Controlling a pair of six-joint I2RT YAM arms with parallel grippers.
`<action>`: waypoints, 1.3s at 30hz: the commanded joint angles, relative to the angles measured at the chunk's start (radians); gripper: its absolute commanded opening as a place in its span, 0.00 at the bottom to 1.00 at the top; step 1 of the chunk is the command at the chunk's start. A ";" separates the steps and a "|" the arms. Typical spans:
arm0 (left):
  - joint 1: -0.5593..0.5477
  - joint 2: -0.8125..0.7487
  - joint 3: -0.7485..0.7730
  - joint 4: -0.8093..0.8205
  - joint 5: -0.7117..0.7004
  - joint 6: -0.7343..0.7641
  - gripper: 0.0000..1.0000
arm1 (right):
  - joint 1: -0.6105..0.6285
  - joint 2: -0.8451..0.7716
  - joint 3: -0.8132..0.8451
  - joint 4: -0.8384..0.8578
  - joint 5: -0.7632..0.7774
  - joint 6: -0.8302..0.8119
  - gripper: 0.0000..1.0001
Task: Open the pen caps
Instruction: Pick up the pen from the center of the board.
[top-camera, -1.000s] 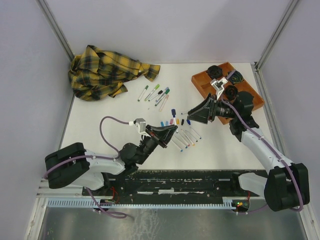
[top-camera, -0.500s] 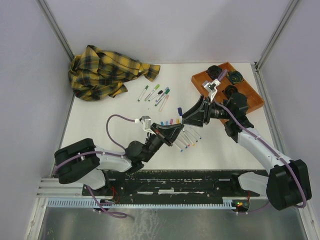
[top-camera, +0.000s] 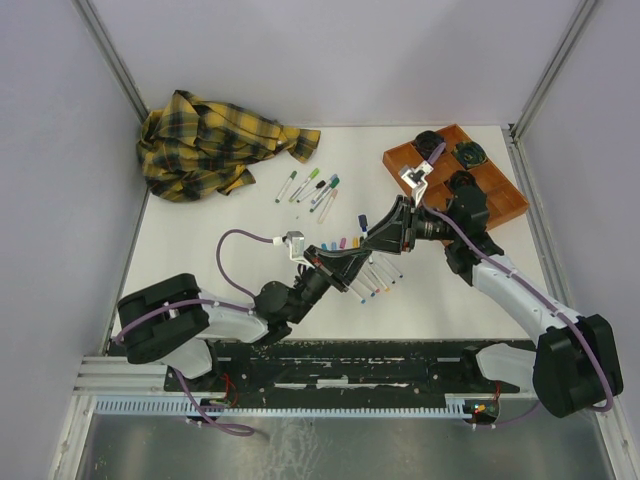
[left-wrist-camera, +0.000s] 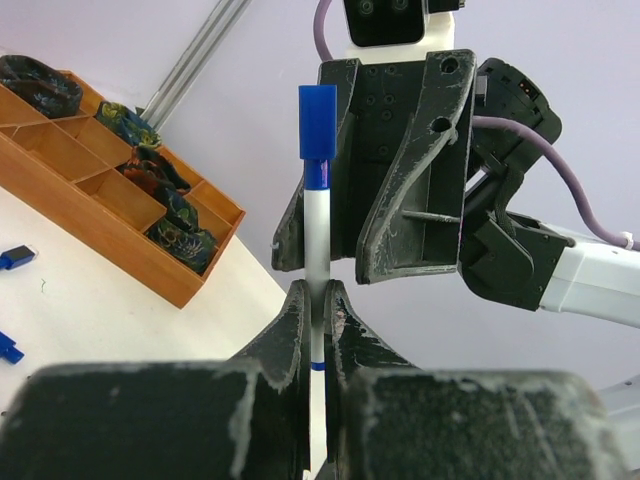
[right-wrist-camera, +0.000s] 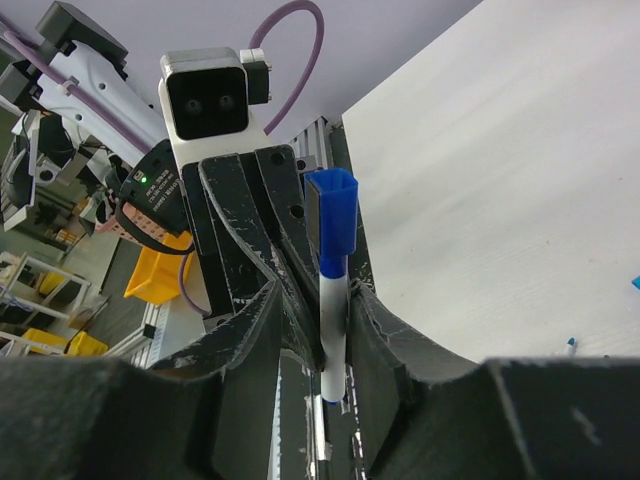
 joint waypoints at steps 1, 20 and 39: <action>-0.004 0.006 0.030 0.065 0.003 -0.029 0.03 | 0.008 0.000 0.035 -0.015 0.000 -0.034 0.38; -0.004 -0.019 -0.023 0.066 -0.012 -0.057 0.33 | 0.009 -0.010 0.073 -0.131 -0.016 -0.108 0.00; 0.140 -0.393 0.080 -0.671 0.237 0.041 0.90 | 0.010 -0.007 0.170 -0.487 -0.035 -0.384 0.00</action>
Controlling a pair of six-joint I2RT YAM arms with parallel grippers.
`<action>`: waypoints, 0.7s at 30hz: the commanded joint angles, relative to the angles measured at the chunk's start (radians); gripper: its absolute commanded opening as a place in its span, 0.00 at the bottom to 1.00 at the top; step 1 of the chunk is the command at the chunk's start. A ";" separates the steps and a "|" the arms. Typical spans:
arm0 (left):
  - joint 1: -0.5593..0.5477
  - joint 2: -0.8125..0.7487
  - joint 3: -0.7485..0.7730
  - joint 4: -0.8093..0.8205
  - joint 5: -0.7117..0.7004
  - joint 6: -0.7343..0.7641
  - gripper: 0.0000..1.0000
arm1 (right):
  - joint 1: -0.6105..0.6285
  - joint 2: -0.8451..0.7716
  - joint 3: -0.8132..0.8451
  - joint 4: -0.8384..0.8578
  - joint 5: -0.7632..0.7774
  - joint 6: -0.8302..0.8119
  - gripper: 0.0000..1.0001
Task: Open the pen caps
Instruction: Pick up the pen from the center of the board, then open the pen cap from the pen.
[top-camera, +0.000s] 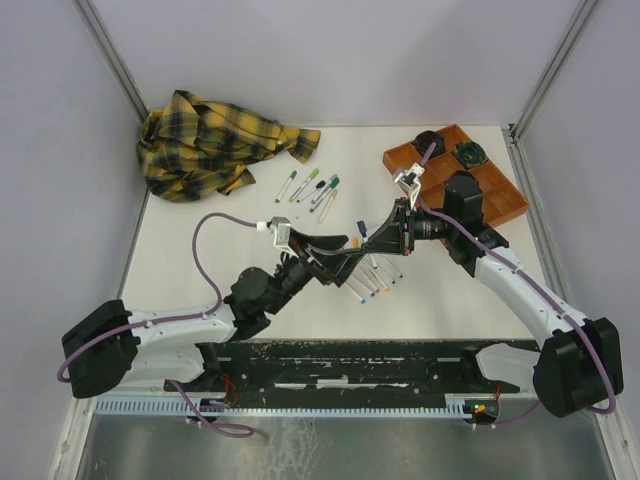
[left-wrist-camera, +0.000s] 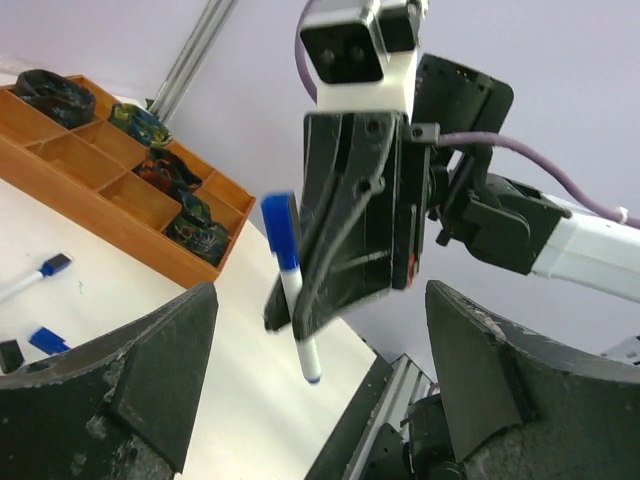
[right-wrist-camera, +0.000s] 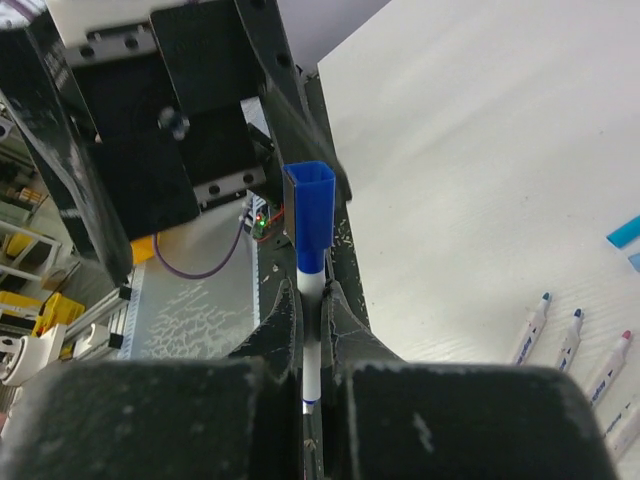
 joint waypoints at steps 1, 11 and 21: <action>0.100 -0.043 0.100 -0.266 0.159 -0.005 0.90 | 0.004 -0.009 0.056 -0.081 -0.014 -0.090 0.00; 0.238 0.037 0.207 -0.304 0.396 -0.158 0.84 | 0.004 -0.001 0.069 -0.124 -0.015 -0.125 0.00; 0.238 0.097 0.250 -0.269 0.434 -0.181 0.69 | 0.005 0.012 0.072 -0.132 -0.019 -0.127 0.00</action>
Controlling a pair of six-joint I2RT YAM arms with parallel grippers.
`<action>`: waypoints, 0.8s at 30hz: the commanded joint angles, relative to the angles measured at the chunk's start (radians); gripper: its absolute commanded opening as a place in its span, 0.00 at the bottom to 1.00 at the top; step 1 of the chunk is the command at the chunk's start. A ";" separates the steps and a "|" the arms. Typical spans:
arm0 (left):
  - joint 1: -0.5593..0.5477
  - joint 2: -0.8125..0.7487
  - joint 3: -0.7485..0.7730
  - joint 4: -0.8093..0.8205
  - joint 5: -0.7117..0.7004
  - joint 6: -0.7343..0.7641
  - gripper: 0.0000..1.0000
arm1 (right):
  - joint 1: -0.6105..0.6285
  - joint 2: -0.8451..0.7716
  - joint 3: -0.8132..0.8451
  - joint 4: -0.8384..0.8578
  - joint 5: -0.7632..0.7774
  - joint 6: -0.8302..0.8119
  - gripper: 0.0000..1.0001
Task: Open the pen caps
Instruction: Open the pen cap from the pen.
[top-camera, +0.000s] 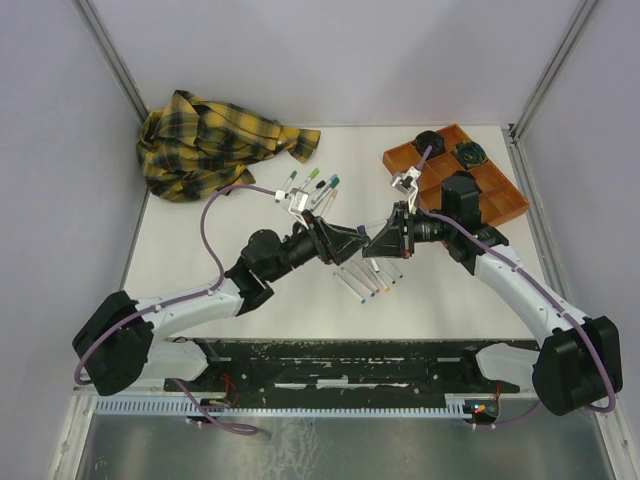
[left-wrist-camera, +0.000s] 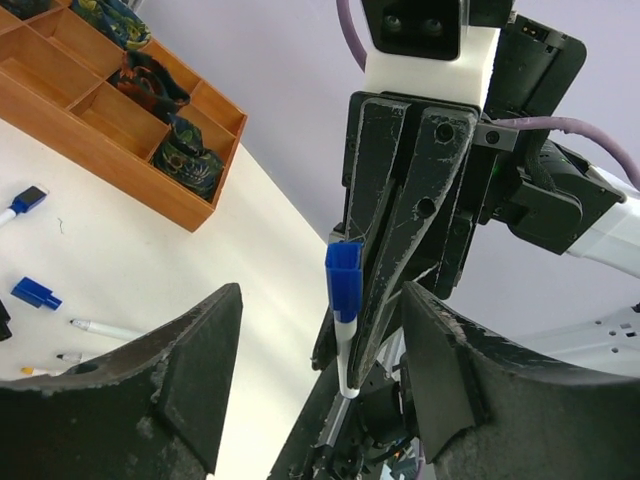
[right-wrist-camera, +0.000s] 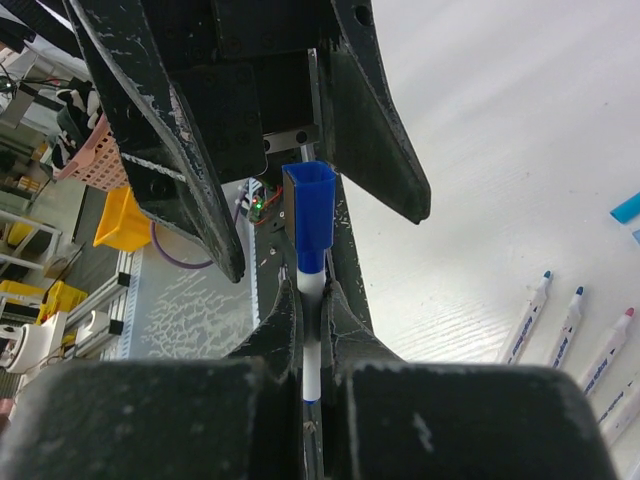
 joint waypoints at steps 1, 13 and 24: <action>0.005 0.024 0.068 0.040 0.040 -0.044 0.67 | 0.005 0.005 0.047 0.013 -0.015 -0.020 0.00; 0.006 0.093 0.116 0.051 0.093 -0.064 0.17 | 0.007 0.006 0.051 0.000 -0.013 -0.029 0.00; 0.006 0.072 0.072 0.139 0.045 -0.065 0.03 | 0.008 0.012 0.055 -0.010 -0.009 -0.023 0.32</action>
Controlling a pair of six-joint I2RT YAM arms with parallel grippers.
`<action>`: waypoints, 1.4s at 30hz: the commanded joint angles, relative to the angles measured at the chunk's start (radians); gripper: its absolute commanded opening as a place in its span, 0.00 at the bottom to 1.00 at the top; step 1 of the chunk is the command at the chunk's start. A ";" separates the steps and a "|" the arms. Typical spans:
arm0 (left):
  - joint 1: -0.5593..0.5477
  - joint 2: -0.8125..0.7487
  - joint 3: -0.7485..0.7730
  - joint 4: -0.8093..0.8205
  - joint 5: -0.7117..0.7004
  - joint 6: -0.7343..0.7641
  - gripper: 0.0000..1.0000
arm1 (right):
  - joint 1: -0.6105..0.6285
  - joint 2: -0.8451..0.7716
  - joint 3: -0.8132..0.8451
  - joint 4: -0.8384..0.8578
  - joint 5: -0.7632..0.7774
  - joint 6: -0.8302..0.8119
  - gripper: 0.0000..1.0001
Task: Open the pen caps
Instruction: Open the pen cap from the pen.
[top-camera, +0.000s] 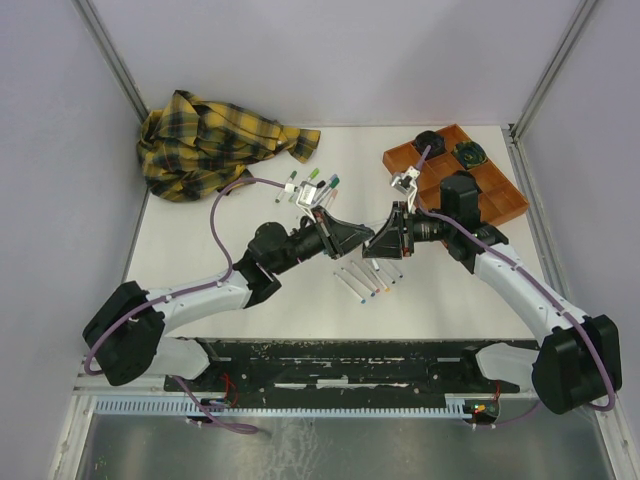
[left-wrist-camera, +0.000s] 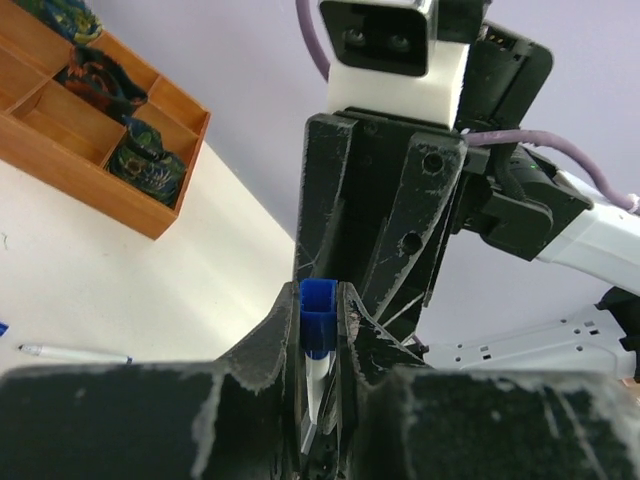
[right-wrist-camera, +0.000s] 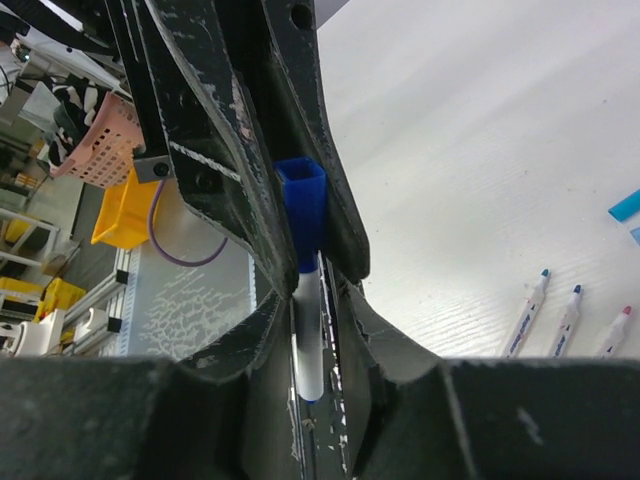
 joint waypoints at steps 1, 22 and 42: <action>0.003 -0.015 -0.010 0.123 -0.035 -0.015 0.03 | 0.006 0.005 0.045 0.016 -0.010 -0.001 0.34; 0.184 -0.031 0.239 0.111 -0.230 0.113 0.03 | 0.020 0.049 0.071 -0.076 -0.008 -0.076 0.00; 0.258 -0.113 0.172 0.091 -0.320 0.114 0.03 | 0.025 0.101 0.223 -0.511 0.346 -0.412 0.00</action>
